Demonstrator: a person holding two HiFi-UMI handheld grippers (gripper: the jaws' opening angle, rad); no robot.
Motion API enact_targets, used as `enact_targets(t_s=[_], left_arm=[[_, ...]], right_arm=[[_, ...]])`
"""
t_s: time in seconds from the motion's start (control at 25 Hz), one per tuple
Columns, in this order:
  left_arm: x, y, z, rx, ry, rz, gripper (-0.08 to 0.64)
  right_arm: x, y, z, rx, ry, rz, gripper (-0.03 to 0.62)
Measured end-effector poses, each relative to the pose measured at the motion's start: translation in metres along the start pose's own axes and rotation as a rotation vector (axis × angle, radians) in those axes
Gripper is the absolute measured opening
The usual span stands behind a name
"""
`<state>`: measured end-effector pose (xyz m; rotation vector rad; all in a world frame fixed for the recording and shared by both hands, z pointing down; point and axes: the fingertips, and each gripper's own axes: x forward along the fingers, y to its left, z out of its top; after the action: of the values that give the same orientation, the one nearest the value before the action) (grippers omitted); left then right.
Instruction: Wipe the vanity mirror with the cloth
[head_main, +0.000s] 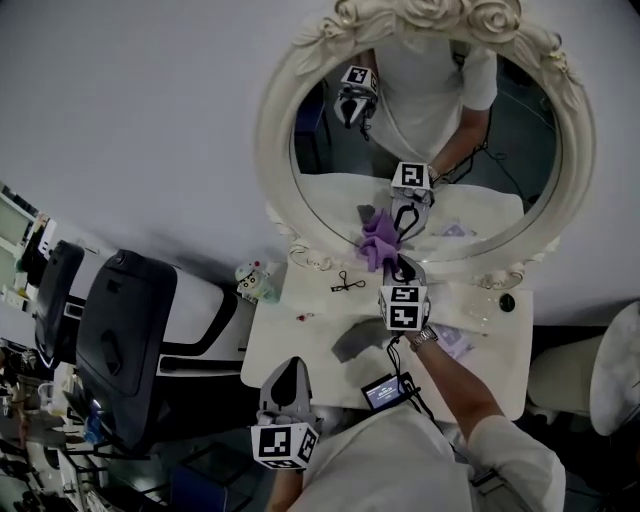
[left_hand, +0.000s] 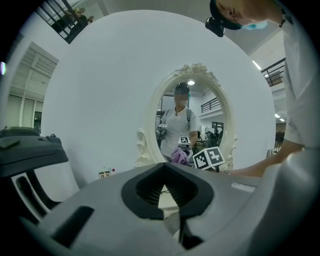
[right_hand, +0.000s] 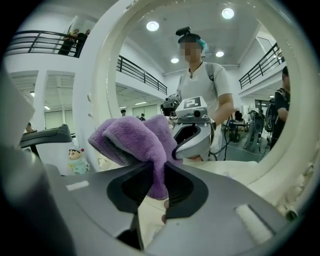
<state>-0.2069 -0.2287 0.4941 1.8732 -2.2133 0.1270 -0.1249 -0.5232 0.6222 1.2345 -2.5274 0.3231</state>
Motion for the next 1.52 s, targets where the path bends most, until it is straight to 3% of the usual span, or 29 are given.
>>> enact_targets(t_s=[0.32, 0.64, 1.12, 1.52], left_arm=[[0.024, -0.040, -0.002, 0.012, 0.014, -0.133, -0.002], [0.034, -0.062, -0.004, 0.012, 0.013, -0.213, -0.001], [0.038, -0.095, -0.003, 0.017, -0.001, -0.345, -0.002], [0.036, -0.107, -0.002, 0.016, -0.018, -0.457, -0.002]], right_arm=[[-0.027, -0.069, -0.017, 0.006, 0.038, -0.114, 0.078], [-0.064, -0.129, -0.007, 0.013, 0.008, -0.237, 0.078], [-0.138, -0.200, 0.046, 0.065, -0.135, -0.428, 0.078], [-0.228, -0.219, 0.075, 0.098, -0.264, -0.579, 0.078]])
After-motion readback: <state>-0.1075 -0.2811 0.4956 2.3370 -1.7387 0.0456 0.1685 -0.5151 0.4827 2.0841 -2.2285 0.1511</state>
